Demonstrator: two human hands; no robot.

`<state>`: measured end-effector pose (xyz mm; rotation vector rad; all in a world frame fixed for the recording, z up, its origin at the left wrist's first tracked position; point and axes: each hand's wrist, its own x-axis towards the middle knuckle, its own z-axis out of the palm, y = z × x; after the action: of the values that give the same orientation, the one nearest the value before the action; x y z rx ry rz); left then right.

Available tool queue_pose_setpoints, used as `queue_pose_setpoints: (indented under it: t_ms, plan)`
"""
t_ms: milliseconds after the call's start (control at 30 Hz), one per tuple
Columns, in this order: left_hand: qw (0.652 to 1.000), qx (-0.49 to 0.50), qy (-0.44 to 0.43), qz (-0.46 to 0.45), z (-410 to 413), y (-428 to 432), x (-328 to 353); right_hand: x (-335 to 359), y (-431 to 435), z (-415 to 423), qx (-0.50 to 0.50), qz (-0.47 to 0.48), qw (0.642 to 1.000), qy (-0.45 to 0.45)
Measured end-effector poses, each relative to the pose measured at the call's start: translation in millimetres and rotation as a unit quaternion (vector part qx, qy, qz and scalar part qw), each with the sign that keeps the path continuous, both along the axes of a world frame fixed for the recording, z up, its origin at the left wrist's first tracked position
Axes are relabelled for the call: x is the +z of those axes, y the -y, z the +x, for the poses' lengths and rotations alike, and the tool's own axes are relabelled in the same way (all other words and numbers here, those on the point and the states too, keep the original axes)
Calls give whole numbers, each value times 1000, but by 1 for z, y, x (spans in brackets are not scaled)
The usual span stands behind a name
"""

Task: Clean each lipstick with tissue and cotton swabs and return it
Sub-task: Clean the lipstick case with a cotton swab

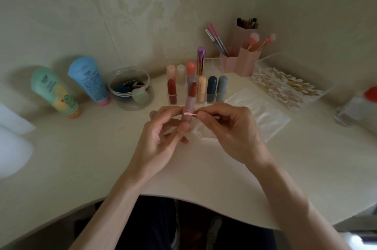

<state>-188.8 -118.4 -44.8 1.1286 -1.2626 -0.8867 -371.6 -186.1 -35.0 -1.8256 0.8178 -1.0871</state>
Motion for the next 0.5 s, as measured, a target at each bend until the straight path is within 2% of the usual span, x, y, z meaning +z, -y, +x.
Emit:
queue_pose_setpoints:
  t_ms: [300,367,500]
  plan:
    - [997,58,-47,19,0,-1,0,0,-2,3,10,-5,1000,-6]
    - [996,57,-71,14,-1,-2,2,0,-2,2,11,-6,1000,-5]
    - [998,33,-55,-4,-2,-3,2,1,-2,1,14,-6,1000,-5]
